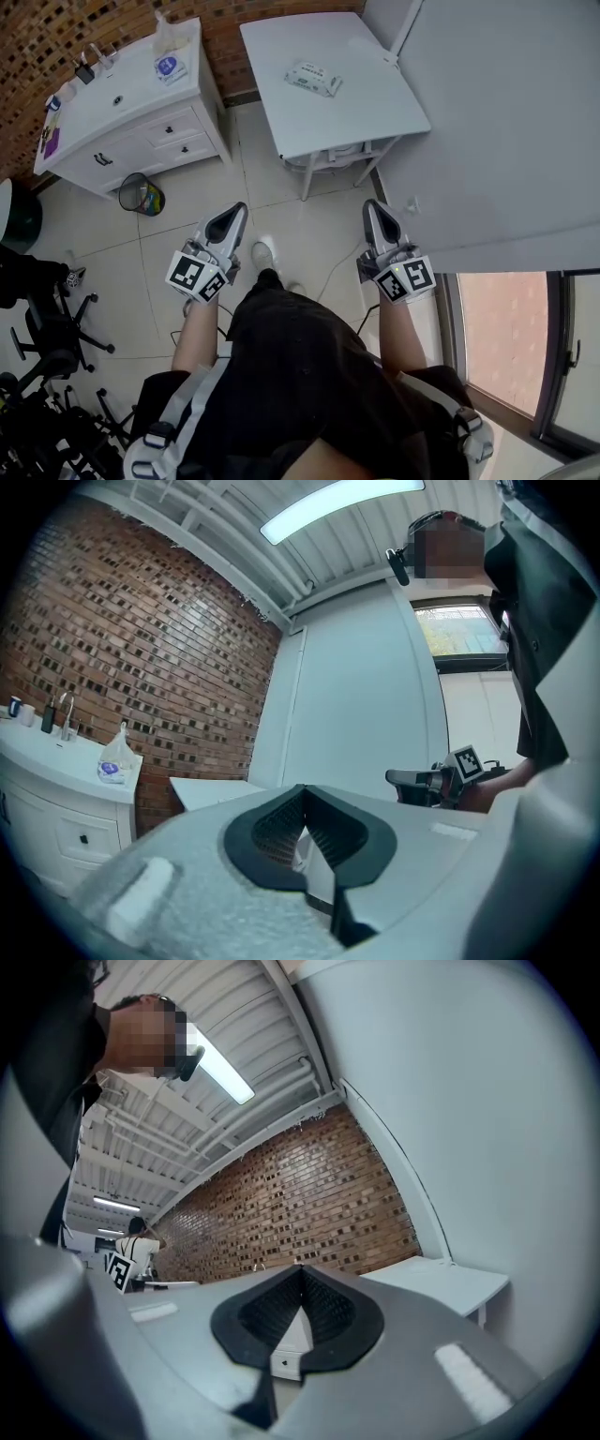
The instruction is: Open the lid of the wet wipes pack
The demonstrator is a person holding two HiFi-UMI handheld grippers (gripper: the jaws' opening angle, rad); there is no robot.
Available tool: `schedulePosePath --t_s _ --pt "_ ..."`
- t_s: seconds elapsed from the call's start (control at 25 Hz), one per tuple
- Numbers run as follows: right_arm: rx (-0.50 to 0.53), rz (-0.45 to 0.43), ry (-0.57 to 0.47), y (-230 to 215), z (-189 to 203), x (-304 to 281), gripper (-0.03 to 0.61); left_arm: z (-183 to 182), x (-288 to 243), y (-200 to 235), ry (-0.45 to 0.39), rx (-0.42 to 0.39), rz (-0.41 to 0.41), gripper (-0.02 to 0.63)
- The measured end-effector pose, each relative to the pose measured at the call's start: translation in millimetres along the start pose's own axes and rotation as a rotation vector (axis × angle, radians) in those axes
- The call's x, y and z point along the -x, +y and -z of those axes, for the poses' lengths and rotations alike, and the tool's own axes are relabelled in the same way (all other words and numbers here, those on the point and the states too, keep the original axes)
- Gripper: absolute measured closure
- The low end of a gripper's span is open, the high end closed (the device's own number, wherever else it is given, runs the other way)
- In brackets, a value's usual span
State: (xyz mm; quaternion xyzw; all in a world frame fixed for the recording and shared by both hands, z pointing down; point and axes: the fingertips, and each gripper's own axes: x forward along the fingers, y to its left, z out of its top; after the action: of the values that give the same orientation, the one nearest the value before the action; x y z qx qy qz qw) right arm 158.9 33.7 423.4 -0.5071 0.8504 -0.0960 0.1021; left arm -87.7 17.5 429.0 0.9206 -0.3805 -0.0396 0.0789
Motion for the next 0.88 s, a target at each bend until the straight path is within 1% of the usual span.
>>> schedulePosePath --t_s 0.08,0.32,0.44,0.64,0.88 --pt "0.010 0.009 0.005 -6 1 -14 0.574 2 -10 11 -0.015 -0.001 0.016 0.614" --pt "0.071 -0.023 -0.005 -10 -12 -80 0.574 -25 -45 54 -0.061 -0.005 0.031 0.614" --pt "0.084 -0.032 -0.017 -10 -17 -113 0.574 -35 -58 80 -0.081 -0.005 0.051 0.612" --pt "0.097 -0.027 -0.013 -8 -16 -159 0.574 -41 -72 127 -0.077 -0.010 0.060 0.612" --pt "0.085 0.004 -0.013 -9 -11 -205 0.574 -40 -80 173 -0.053 0.004 0.077 0.612"
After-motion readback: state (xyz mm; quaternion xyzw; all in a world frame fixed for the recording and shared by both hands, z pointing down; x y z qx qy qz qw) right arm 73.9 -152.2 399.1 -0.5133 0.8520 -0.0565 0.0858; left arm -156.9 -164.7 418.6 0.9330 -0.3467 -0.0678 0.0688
